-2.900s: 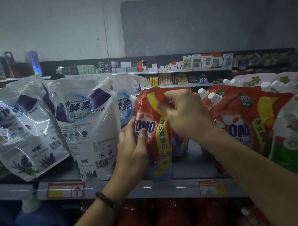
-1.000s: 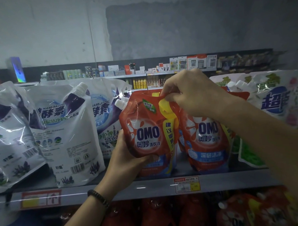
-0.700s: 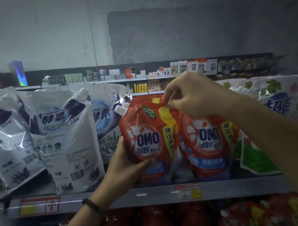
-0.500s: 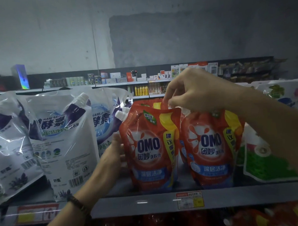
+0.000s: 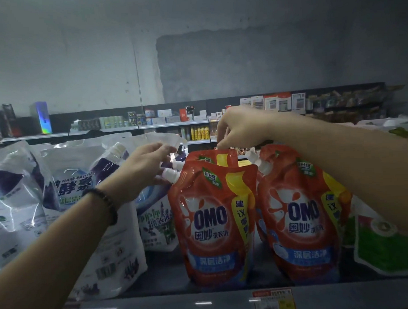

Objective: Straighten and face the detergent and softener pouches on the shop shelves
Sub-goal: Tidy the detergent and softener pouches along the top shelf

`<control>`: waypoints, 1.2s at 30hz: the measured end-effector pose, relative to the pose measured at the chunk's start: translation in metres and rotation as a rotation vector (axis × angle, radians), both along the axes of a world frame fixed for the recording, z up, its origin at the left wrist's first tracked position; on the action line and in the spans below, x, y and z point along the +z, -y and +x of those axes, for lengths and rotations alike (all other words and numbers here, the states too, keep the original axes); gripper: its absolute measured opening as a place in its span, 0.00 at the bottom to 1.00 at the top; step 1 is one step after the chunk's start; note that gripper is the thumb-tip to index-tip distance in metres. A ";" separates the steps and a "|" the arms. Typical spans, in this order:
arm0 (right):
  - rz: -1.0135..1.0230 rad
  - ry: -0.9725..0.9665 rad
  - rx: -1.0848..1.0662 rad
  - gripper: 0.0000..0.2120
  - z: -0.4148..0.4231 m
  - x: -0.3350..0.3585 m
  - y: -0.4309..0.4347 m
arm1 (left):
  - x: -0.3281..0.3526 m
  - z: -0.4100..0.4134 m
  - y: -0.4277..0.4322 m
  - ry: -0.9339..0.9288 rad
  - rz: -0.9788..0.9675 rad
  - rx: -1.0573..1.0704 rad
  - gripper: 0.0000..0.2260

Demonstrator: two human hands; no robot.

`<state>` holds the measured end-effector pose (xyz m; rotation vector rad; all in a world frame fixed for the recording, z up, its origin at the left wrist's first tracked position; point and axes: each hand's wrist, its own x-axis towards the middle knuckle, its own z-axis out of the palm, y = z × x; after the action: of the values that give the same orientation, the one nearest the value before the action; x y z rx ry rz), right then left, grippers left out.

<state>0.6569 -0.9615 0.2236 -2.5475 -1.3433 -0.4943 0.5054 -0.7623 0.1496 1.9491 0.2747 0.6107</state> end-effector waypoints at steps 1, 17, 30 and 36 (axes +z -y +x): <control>-0.012 0.010 0.006 0.09 0.003 -0.001 -0.005 | 0.006 0.004 -0.003 -0.042 0.019 0.007 0.13; -0.192 -0.009 -0.032 0.18 0.015 -0.015 -0.020 | 0.015 0.052 -0.018 -0.222 0.561 -0.065 0.10; -0.207 -0.028 -0.011 0.16 0.005 -0.005 -0.006 | 0.016 0.044 -0.012 -0.098 0.608 -0.083 0.08; -0.202 -0.076 0.003 0.16 0.002 -0.005 0.005 | 0.018 0.038 -0.009 -0.126 0.525 -0.116 0.07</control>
<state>0.6588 -0.9663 0.2186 -2.6924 -1.4369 -0.2702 0.5435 -0.7532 0.1673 2.4940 0.0786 0.5172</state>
